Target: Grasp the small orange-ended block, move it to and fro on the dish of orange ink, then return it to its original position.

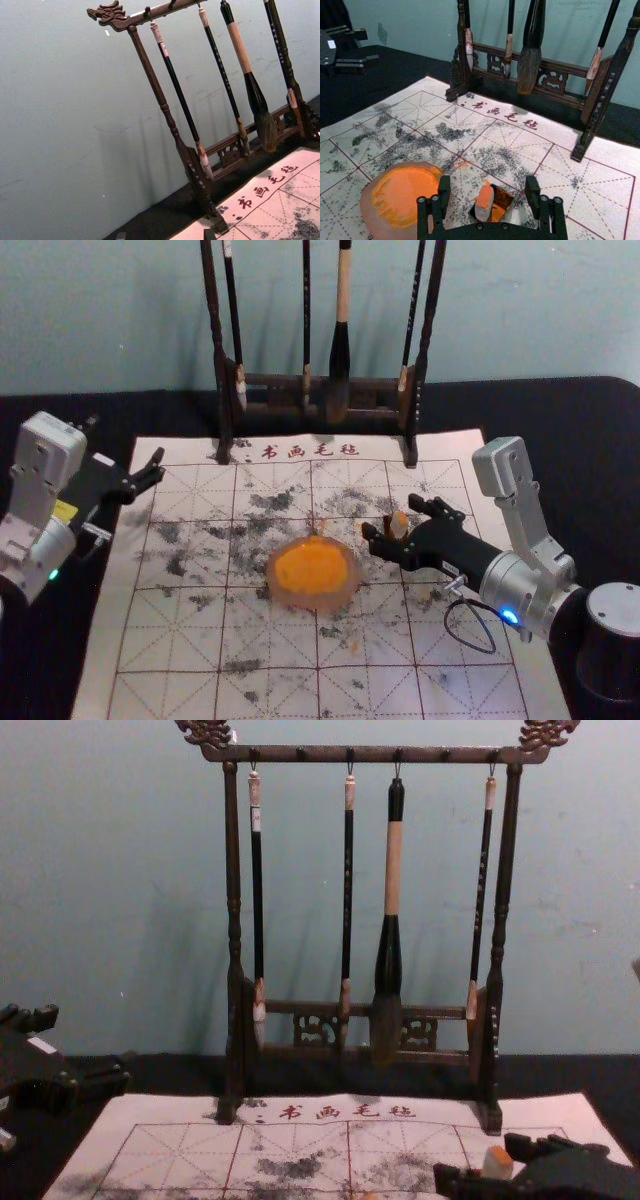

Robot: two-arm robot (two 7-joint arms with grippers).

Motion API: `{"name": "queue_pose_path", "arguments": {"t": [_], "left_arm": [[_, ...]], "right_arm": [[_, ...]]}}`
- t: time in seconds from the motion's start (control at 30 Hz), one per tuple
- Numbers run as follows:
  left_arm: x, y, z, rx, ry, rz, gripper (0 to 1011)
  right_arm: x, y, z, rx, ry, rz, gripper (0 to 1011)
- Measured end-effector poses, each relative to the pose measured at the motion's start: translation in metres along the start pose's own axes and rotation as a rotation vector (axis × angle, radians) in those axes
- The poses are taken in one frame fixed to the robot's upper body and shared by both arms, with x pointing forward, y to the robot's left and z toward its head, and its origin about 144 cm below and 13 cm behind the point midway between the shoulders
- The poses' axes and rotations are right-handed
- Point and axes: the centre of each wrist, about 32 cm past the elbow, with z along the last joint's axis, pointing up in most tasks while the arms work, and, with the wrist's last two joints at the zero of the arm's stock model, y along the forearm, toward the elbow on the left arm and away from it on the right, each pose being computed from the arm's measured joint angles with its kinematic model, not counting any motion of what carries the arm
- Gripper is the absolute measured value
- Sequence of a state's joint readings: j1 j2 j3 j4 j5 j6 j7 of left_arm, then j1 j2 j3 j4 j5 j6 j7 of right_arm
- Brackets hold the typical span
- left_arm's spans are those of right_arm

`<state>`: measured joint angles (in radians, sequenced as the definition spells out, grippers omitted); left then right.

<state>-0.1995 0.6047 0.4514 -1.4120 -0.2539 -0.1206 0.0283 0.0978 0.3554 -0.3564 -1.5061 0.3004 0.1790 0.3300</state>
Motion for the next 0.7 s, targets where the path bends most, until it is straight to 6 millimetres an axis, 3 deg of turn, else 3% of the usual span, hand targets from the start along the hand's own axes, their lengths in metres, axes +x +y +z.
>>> {"name": "queue_pose_path", "arguments": {"t": [0.13, 0.33, 0.7], "left_arm": [[0.0, 0.0, 0.0, 0.0, 0.0, 0.0, 1001], [0.0, 0.0, 0.0, 0.0, 0.0, 0.0, 1001], [0.0, 0.0, 0.0, 0.0, 0.0, 0.0, 1001]], "right_arm": [[0.0, 0.0, 0.0, 0.0, 0.0, 0.0, 1000], [0.0, 0.0, 0.0, 0.003, -0.002, -0.001, 1000], [0.003, -0.016, 0.03, 0.188, -0.164, -0.091, 1000]]}}
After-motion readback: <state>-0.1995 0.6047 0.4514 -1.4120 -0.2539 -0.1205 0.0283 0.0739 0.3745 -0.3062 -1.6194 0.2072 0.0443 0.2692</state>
